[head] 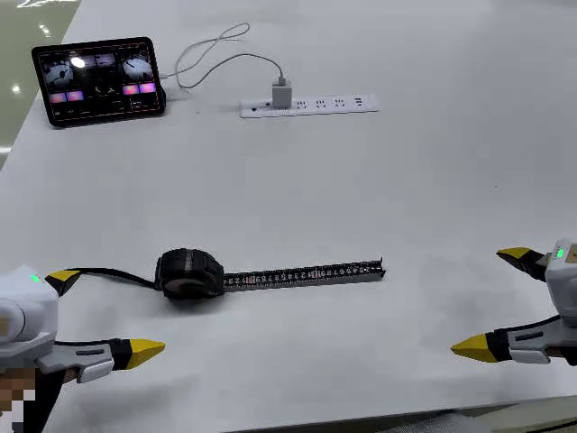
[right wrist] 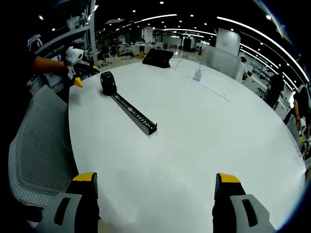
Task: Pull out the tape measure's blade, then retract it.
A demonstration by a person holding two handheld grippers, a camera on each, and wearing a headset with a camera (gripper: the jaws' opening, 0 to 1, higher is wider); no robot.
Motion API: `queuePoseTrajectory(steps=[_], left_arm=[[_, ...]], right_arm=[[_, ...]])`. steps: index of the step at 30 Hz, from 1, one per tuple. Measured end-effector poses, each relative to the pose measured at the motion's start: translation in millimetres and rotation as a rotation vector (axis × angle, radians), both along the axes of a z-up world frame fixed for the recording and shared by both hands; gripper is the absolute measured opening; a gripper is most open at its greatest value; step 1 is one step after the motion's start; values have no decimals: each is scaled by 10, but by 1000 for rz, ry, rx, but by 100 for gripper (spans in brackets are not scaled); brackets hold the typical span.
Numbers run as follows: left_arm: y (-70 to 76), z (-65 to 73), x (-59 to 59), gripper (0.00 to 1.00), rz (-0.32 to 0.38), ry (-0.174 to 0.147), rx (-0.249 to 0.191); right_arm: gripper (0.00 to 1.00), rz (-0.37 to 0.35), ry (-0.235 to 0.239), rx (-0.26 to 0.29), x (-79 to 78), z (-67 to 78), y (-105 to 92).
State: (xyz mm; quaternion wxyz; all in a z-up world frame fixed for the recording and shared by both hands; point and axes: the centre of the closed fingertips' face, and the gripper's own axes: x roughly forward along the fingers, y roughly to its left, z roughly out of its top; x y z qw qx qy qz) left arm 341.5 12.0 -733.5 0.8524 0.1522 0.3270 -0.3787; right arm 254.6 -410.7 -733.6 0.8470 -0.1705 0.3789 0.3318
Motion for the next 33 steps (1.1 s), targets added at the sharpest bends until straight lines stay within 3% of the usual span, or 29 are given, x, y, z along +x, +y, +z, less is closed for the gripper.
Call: queuePoseTrajectory(steps=[2,4,6,9,10,11,14,33], left_arm=[[-84,42,-4,99,8,14,-41],[-101,38,16,99,12,6,-25],[-142,37,11,99,10,17,-38],[-178,27,21,99,6,10,-26],[-183,17,30,99,9,6,-14],[-134,-4,52,99,16,-7,28],[-189,19,54,99,31,0,0],[-523,16,179,99,110,-25,-27]], right_arm=[[99,13,-2,-7,42,28,5],[99,23,-1,-9,81,47,8],[99,33,1,-13,108,50,8],[99,61,32,-19,116,16,17],[99,77,40,-27,118,4,23],[99,85,47,-31,119,-3,27],[99,113,60,-40,139,-10,53],[99,236,86,-77,427,63,242]])
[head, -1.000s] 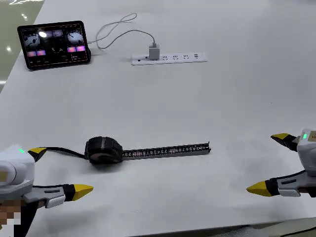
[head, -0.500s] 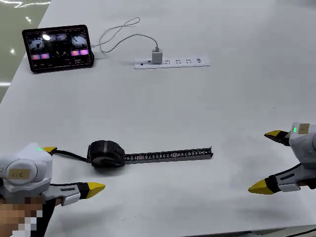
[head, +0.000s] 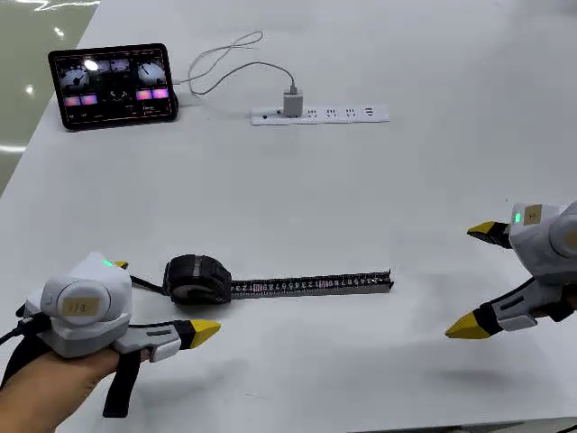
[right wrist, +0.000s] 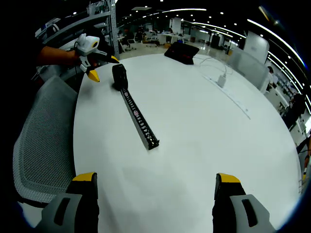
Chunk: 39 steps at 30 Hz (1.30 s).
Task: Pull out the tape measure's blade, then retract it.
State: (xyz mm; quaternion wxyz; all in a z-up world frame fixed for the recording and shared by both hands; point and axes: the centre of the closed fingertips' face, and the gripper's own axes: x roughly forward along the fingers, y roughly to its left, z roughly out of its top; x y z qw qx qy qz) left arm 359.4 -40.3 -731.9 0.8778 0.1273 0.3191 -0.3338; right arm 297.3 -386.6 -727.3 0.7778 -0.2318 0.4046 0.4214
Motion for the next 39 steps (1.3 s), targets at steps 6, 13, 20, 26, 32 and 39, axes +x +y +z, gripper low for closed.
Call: queuePoseTrajectory(steps=[6,13,20,26,32,39], left_arm=[[-93,-9,83,99,37,-3,-12],[-113,-19,169,99,101,-32,14],[-129,-69,241,99,160,-24,-15],[-147,-51,296,99,212,-50,-48],[-160,-50,311,99,252,-53,-73],[-145,37,397,99,311,-143,-89]], right_arm=[[99,32,8,-7,68,-11,79],[99,64,17,-17,154,-50,143],[99,104,9,-32,238,-45,231],[99,143,8,-44,332,-73,300],[99,176,25,-53,391,-162,388],[96,209,21,-72,487,-280,452]])
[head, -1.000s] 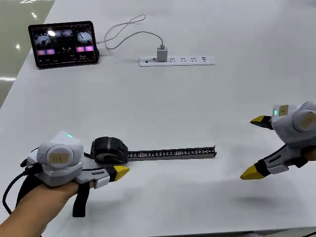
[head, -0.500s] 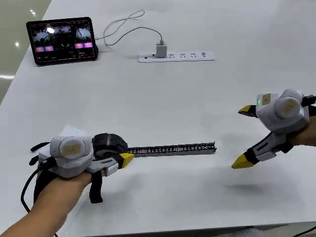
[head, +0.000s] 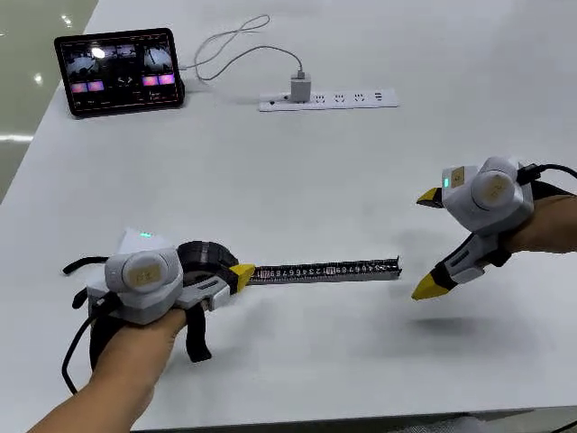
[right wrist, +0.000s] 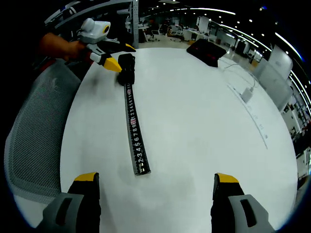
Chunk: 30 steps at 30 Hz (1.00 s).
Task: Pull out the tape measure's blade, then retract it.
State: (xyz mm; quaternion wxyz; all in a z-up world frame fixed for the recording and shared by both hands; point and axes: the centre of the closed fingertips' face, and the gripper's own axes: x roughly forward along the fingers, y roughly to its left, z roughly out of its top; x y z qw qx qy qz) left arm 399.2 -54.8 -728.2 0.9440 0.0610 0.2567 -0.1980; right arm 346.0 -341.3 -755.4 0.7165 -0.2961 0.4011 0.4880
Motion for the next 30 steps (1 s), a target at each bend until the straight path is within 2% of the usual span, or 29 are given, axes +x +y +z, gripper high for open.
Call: queuePoseTrajectory(steps=[6,11,13,16,18,22,30], left_arm=[[12,-31,28,99,49,-1,-17],[-1,-60,33,99,65,-13,-8],[-13,-64,36,99,65,-24,1],[-42,-131,8,99,64,1,16],[-49,-138,-3,99,63,0,20],[-50,-87,11,99,60,-31,15],[0,-97,43,99,86,-30,-9]], right_arm=[[94,45,13,-33,22,-93,16],[94,88,32,-42,-9,-164,62],[89,120,23,-53,-10,-180,74],[84,134,32,-54,-4,-213,101],[82,140,38,-52,-9,-230,113],[75,159,42,-62,-19,-265,111],[61,177,49,-67,-54,-294,128]])
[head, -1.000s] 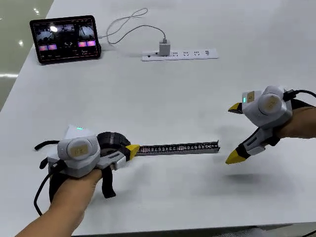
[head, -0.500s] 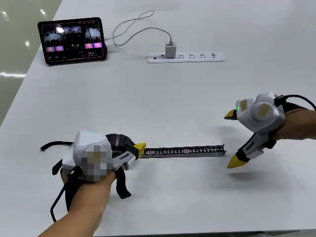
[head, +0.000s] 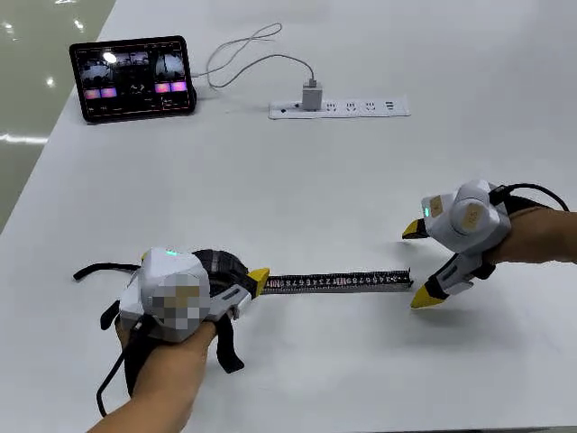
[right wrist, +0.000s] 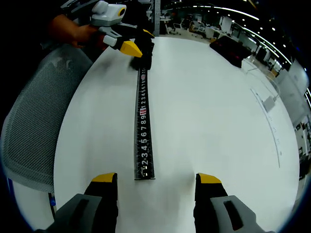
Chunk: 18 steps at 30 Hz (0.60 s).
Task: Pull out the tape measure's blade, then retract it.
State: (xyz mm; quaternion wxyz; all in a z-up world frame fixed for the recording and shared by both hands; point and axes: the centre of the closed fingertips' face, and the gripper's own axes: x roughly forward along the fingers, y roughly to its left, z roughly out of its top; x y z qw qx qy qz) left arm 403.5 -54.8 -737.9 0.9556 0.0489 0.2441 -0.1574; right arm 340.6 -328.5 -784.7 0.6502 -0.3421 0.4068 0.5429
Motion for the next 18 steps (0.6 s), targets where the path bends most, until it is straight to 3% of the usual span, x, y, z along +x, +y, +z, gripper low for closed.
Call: queuePoseTrajectory(steps=[7,18], left_arm=[[17,-23,-6,99,1,5,-11],[23,-27,-9,99,4,3,-9]], right_arm=[[45,7,21,-1,-43,1,-8],[33,32,28,-6,-108,-17,25]])
